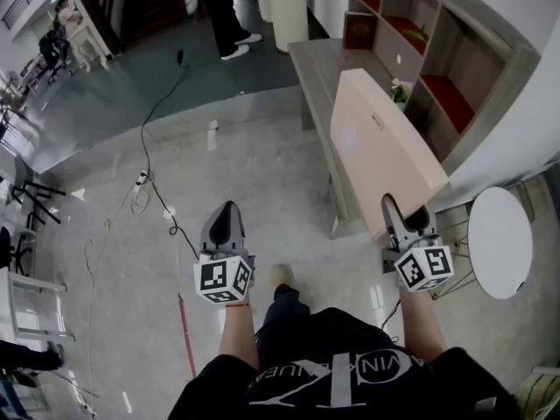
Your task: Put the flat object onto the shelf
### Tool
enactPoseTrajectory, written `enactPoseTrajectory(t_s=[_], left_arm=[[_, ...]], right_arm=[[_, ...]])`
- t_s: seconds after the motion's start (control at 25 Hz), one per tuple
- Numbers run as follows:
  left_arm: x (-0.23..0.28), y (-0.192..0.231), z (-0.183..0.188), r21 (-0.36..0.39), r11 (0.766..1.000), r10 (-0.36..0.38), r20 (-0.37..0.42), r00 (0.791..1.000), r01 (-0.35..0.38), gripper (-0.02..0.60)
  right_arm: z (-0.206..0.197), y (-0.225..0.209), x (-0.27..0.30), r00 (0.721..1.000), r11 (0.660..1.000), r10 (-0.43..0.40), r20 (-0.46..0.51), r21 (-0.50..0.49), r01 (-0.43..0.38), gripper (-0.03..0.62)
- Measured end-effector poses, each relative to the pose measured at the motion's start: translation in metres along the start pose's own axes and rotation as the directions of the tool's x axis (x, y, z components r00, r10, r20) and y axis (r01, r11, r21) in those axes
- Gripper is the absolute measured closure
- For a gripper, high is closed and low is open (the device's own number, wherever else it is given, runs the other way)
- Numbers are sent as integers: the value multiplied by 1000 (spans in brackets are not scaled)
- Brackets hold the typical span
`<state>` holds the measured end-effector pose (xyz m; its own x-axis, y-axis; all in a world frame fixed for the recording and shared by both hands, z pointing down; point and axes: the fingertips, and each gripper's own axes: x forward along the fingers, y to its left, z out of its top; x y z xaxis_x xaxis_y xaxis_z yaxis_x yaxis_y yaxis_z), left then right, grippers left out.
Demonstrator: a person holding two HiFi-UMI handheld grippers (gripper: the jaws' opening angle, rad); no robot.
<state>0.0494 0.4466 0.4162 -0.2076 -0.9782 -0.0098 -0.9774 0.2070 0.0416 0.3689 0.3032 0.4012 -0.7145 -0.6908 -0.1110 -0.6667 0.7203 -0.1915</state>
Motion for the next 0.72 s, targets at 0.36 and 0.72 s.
enactPoseTrajectory(t_s=[0.36,0.72], left_arm=[[68,73,-3,13,1000,-17,-37,999,17,577],[137,118,-2,11,996,-87,-38,995,88,577]], right_arm=[[-20,20,95,1000,999,-20,-19,28,20,301],[-31,30,155,997,996,-80,-11,37,80,301]])
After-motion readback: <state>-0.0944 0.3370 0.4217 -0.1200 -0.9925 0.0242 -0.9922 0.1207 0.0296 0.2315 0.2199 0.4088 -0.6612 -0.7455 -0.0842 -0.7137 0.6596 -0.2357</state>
